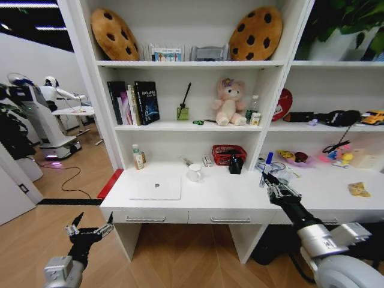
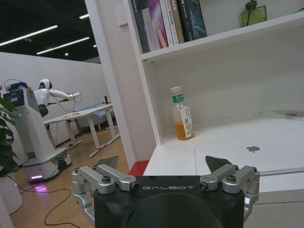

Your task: Organize the objects on the table.

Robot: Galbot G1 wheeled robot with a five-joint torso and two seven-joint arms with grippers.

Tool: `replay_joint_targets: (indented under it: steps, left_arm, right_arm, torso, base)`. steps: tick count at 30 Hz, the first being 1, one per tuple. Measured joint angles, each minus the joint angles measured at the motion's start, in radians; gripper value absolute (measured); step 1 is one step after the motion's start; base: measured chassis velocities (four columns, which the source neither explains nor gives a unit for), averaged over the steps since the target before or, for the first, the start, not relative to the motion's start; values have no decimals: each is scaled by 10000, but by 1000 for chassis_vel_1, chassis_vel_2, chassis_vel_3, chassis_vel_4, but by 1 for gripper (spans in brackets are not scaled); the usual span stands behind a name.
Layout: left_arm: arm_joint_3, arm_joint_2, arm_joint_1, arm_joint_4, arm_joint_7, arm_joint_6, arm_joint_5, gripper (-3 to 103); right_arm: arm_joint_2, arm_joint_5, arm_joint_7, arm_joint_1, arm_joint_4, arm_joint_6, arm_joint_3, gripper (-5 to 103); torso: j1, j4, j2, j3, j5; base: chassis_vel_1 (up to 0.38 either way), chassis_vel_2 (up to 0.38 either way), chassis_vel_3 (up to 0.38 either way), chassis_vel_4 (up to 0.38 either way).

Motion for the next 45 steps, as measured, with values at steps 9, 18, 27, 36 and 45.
replay_joint_targets:
  steps: [9, 18, 27, 36, 45]
  left_arm:
    - [0, 0, 0, 0, 0, 0, 0, 100]
    - [0, 0, 0, 0, 0, 0, 0, 100]
    - [0, 0, 0, 1, 1, 0, 0, 100]
    - [0, 0, 0, 0, 0, 0, 0, 100]
    - [1, -1, 0, 0, 2, 1, 0, 100]
  right_arm:
    - [1, -74, -14, 23, 0, 45, -54, 10]
    - [15, -187, -30, -1, 0, 87, -168, 10]
    - [-21, -120, -22, 24, 0, 10, -227, 10]
    - [-90, -78, -6, 51, 0, 7, -231, 10]
    - [-19, -184, -25, 4, -2, 238, -249, 10]
  torso:
    - [187, 0, 397, 209, 0]
    - [314, -1, 696, 382, 0]
    - [305, 0, 674, 371, -1]
    - [285, 0, 628, 346, 2]
    - [271, -7, 600, 330, 1]
  base:
    - [0, 0, 0, 0]
    - [0, 0, 0, 0]
    - [0, 0, 0, 0]
    - [-103, -106, 123, 113]
    - [-115, -142, 144, 126]
